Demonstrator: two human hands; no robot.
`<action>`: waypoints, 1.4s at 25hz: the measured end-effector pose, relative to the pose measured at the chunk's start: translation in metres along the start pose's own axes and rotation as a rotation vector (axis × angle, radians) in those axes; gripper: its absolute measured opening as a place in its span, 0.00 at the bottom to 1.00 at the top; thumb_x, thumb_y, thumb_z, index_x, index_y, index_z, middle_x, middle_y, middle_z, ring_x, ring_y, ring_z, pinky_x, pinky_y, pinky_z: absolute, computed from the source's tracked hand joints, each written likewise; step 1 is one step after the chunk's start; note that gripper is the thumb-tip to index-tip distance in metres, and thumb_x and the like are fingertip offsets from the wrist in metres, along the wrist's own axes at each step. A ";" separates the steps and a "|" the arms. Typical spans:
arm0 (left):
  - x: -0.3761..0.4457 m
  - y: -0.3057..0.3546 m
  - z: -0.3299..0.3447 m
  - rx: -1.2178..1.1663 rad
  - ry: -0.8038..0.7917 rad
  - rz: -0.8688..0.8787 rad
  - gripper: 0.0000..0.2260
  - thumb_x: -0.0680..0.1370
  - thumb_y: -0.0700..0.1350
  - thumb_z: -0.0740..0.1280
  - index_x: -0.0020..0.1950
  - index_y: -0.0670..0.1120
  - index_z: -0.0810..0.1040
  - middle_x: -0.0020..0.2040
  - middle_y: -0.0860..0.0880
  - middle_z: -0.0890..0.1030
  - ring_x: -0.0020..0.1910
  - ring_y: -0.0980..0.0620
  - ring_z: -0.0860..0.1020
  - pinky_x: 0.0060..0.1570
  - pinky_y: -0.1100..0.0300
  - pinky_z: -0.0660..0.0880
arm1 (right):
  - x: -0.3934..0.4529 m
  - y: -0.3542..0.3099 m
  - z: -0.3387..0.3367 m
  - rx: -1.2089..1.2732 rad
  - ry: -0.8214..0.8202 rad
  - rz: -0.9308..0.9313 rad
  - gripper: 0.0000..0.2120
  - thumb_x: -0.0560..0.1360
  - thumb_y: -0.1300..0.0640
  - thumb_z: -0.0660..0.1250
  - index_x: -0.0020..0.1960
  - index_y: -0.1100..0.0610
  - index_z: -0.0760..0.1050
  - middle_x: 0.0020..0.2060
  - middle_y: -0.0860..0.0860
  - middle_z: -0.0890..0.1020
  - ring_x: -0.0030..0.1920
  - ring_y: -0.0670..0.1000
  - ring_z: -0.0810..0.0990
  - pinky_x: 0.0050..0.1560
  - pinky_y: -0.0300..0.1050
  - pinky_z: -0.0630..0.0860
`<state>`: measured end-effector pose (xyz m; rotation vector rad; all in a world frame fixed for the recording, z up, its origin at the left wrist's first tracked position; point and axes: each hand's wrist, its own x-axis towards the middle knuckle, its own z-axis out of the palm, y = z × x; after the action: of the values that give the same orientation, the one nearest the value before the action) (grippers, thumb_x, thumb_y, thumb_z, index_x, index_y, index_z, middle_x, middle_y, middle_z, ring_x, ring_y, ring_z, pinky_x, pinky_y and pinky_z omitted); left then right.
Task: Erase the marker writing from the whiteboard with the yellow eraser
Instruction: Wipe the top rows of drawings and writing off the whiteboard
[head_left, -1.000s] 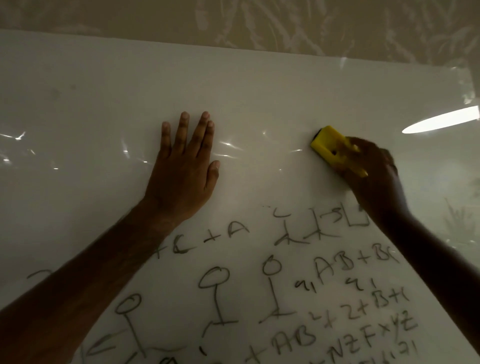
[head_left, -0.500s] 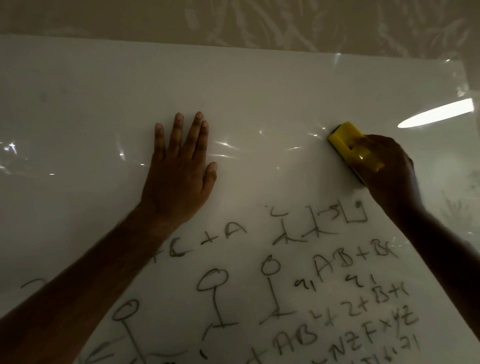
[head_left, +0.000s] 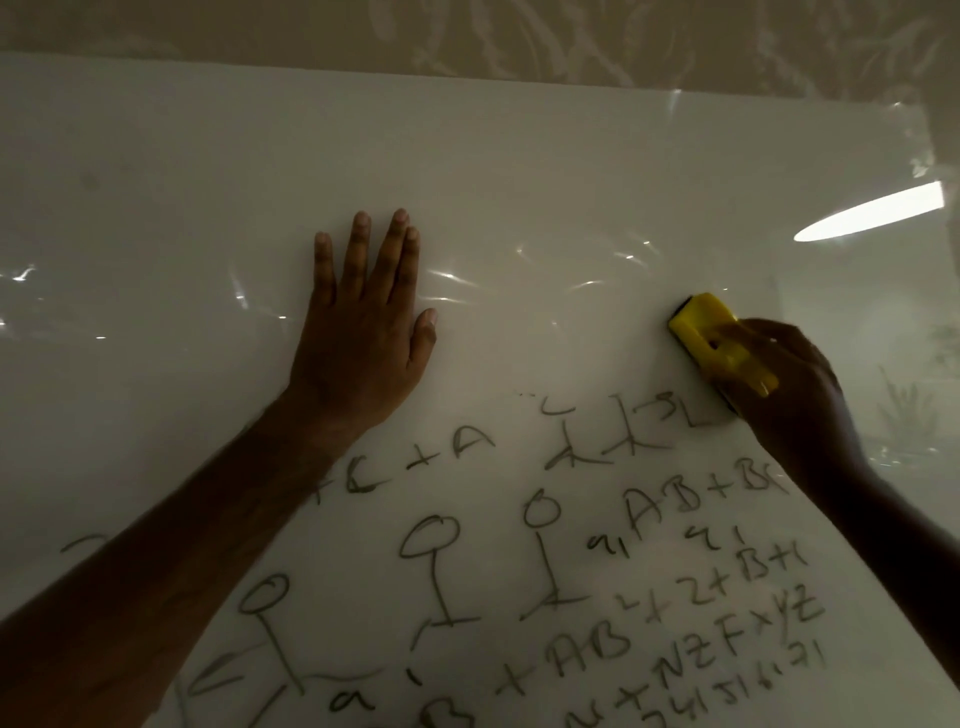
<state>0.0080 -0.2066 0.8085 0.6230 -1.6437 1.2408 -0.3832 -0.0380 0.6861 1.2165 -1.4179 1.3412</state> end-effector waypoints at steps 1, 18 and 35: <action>0.000 0.000 0.000 -0.002 -0.001 0.000 0.34 0.87 0.56 0.48 0.88 0.38 0.50 0.89 0.39 0.52 0.87 0.32 0.51 0.84 0.31 0.46 | 0.007 -0.004 0.001 0.023 0.025 0.043 0.23 0.79 0.54 0.73 0.73 0.53 0.77 0.70 0.52 0.76 0.64 0.62 0.77 0.59 0.62 0.79; 0.001 0.001 0.001 -0.007 0.003 0.001 0.34 0.87 0.56 0.48 0.88 0.37 0.52 0.89 0.39 0.53 0.87 0.32 0.52 0.84 0.32 0.45 | 0.019 -0.026 -0.002 0.004 0.011 -0.024 0.24 0.78 0.43 0.67 0.68 0.55 0.81 0.70 0.55 0.78 0.62 0.63 0.78 0.59 0.59 0.77; 0.000 0.002 0.003 0.003 0.023 0.012 0.34 0.87 0.56 0.49 0.88 0.37 0.51 0.89 0.38 0.53 0.87 0.31 0.52 0.84 0.31 0.46 | 0.025 -0.049 0.010 0.005 0.068 -0.185 0.19 0.83 0.48 0.67 0.71 0.54 0.78 0.70 0.57 0.77 0.63 0.60 0.75 0.59 0.55 0.76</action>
<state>0.0056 -0.2087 0.8076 0.5998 -1.6286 1.2548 -0.3398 -0.0492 0.7197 1.2607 -1.2238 1.2470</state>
